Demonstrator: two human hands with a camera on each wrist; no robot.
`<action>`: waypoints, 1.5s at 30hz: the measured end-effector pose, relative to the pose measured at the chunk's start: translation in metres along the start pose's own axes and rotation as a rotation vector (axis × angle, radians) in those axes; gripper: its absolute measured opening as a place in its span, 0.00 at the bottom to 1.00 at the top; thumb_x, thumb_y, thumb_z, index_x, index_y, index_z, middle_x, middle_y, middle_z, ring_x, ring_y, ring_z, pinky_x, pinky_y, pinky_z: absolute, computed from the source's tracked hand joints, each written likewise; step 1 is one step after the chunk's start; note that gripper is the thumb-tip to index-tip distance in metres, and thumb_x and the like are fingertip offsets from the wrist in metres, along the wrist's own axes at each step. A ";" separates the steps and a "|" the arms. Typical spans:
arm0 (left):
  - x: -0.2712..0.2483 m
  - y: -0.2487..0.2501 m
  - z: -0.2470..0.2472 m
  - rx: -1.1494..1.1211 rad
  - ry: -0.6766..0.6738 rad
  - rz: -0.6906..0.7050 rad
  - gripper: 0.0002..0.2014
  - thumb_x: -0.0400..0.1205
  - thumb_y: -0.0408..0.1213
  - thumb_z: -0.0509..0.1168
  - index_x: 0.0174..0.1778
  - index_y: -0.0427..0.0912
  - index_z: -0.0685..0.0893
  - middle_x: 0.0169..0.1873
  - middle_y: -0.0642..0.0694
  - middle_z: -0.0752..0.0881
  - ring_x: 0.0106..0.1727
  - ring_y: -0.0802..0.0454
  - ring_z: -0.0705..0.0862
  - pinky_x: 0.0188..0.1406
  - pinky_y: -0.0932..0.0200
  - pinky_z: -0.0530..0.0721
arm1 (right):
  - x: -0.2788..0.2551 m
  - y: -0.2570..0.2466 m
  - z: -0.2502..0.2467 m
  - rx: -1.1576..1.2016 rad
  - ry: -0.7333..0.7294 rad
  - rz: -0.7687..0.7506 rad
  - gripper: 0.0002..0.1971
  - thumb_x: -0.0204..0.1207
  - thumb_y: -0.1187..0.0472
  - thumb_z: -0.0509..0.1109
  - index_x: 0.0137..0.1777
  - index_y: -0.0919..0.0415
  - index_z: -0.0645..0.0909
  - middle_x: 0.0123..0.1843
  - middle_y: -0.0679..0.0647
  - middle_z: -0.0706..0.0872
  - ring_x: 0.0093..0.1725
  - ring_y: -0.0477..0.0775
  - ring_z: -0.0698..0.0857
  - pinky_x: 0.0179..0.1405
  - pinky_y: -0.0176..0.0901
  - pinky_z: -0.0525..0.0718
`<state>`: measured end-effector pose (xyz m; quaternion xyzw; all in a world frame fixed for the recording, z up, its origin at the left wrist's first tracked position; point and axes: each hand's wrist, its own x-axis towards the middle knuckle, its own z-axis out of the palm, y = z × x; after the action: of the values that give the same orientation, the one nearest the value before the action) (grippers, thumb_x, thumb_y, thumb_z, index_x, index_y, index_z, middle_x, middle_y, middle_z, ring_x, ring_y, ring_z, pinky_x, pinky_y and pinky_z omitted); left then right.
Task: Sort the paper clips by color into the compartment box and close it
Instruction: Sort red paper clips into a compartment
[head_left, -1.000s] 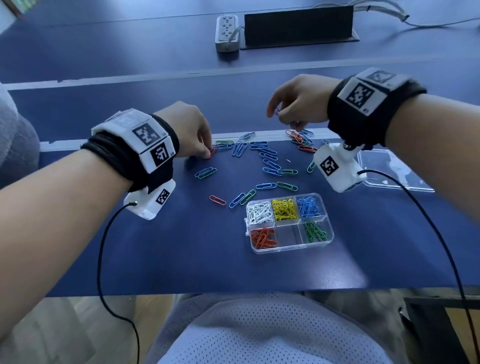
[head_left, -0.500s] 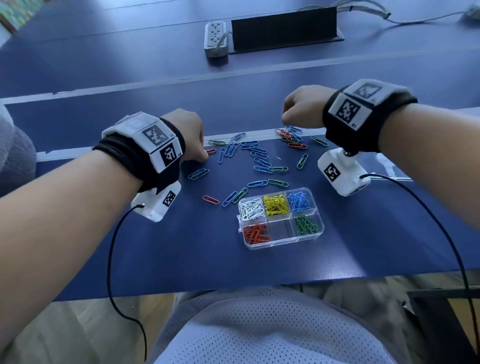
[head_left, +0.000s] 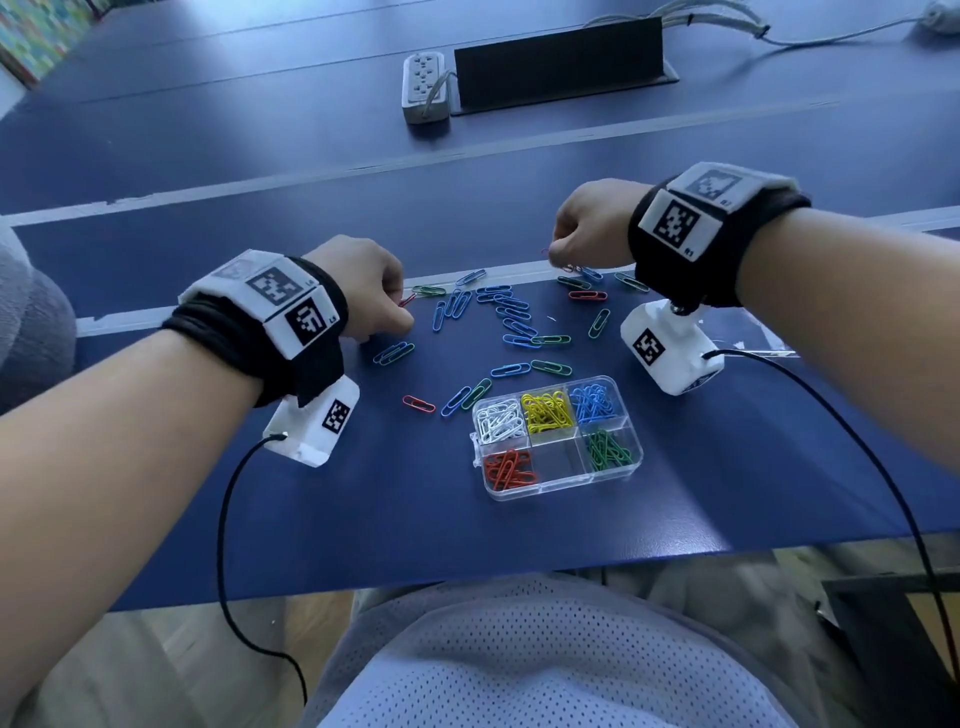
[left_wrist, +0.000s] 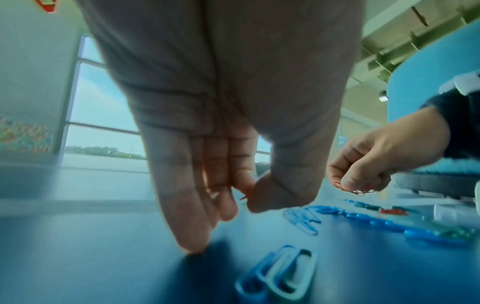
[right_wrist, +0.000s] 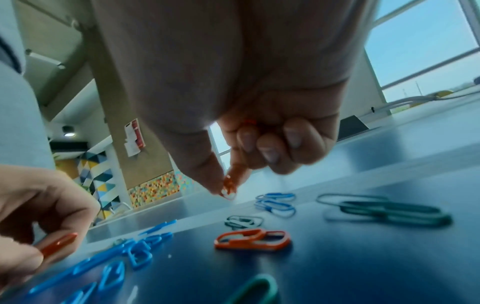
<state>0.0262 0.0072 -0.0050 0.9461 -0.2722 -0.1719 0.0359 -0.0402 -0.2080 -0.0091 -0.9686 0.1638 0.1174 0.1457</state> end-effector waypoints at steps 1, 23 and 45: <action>-0.002 -0.001 0.001 -0.062 0.003 0.008 0.04 0.68 0.35 0.68 0.29 0.42 0.80 0.24 0.47 0.85 0.30 0.51 0.85 0.32 0.63 0.78 | -0.001 0.001 -0.001 0.021 -0.005 0.021 0.16 0.75 0.53 0.62 0.50 0.63 0.85 0.51 0.61 0.88 0.53 0.63 0.84 0.49 0.44 0.80; -0.021 -0.011 0.009 -0.454 -0.114 0.106 0.10 0.74 0.28 0.59 0.34 0.46 0.83 0.28 0.45 0.85 0.29 0.46 0.86 0.47 0.52 0.87 | -0.008 0.014 -0.006 0.658 -0.240 0.203 0.12 0.73 0.75 0.52 0.34 0.65 0.74 0.32 0.57 0.76 0.25 0.52 0.73 0.15 0.28 0.72; -0.038 -0.001 0.011 0.098 -0.068 0.237 0.08 0.75 0.47 0.70 0.43 0.50 0.91 0.31 0.53 0.86 0.36 0.57 0.79 0.41 0.62 0.78 | -0.023 0.002 0.004 -0.174 -0.080 0.115 0.14 0.71 0.54 0.67 0.31 0.64 0.79 0.23 0.56 0.76 0.34 0.60 0.77 0.37 0.42 0.76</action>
<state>-0.0070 0.0279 -0.0040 0.9016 -0.3910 -0.1851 0.0004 -0.0624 -0.2021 -0.0071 -0.9611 0.2025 0.1777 0.0606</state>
